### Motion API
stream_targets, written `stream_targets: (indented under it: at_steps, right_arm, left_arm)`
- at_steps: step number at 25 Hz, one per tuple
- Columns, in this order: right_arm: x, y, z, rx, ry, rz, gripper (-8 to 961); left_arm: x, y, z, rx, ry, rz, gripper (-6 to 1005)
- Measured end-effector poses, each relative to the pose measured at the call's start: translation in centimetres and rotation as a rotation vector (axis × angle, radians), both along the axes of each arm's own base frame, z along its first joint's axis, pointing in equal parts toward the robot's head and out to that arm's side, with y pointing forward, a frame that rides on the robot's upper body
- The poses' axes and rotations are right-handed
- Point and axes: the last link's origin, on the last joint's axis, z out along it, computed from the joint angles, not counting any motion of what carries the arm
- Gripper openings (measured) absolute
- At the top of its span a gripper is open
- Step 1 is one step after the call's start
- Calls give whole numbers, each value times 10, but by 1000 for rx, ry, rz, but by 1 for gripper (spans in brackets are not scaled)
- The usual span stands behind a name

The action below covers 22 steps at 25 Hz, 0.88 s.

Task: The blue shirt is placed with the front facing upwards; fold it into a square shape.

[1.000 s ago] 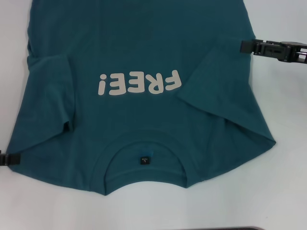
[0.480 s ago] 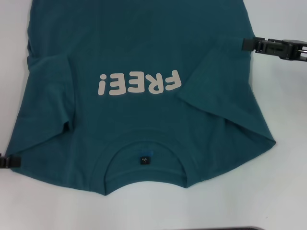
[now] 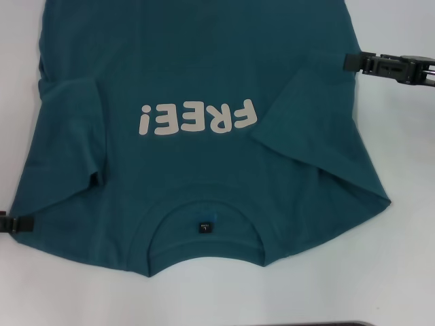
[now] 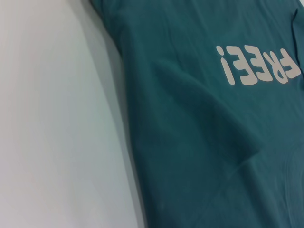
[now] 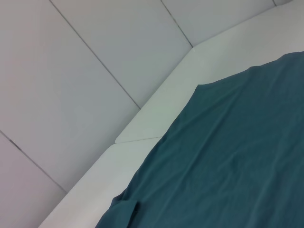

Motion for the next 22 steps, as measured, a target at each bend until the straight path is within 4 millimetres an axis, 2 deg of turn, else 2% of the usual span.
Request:
stream_targets:
  at_steps: [22]
  right_arm:
    - [0, 0, 0, 2, -3, -2, 748]
  left_arm:
    - [3, 2, -3, -19, -7, -10, 907]
